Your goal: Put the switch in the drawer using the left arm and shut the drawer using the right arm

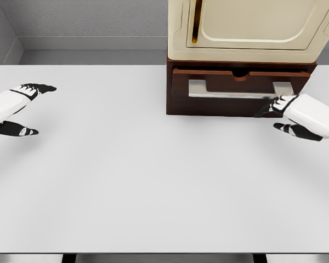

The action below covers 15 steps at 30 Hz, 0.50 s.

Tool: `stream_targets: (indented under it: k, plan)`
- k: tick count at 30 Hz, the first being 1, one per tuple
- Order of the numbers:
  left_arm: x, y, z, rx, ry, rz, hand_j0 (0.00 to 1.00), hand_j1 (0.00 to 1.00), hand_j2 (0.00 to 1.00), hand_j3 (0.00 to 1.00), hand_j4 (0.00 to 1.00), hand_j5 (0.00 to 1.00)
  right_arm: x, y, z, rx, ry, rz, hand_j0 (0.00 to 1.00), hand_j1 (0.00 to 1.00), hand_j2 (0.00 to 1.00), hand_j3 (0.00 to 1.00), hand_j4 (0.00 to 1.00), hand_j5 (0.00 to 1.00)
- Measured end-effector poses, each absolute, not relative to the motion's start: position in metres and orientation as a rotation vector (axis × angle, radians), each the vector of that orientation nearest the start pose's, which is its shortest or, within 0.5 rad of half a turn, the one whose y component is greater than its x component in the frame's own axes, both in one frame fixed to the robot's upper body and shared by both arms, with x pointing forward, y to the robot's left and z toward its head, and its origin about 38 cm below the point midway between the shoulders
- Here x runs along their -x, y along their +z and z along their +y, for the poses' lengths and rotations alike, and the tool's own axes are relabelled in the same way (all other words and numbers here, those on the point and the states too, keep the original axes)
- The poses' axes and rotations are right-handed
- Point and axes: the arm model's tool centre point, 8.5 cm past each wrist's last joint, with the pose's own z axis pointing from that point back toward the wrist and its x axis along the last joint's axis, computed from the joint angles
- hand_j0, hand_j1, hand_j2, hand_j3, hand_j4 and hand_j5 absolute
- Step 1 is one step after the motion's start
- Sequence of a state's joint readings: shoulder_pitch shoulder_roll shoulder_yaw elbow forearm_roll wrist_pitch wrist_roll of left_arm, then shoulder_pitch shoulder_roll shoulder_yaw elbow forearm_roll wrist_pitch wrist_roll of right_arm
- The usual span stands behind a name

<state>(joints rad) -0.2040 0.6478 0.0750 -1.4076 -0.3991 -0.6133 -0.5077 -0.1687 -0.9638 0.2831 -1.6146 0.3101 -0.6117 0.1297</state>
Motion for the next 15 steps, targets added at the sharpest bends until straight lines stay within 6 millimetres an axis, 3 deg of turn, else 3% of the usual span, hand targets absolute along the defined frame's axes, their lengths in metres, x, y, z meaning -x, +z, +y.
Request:
stream_targets:
  k: [15]
  plan:
    - [-0.3927, 0.1860, 0.4097, -0.553, -1.484, -1.553, 1.00, 1.00, 1.00, 1.00, 1.00, 1.00, -0.3583, 0.2082, -0.3579, 0.468, 1.717, -1.725, 0.66, 0.66, 0.66, 0.66, 0.66, 0.66]
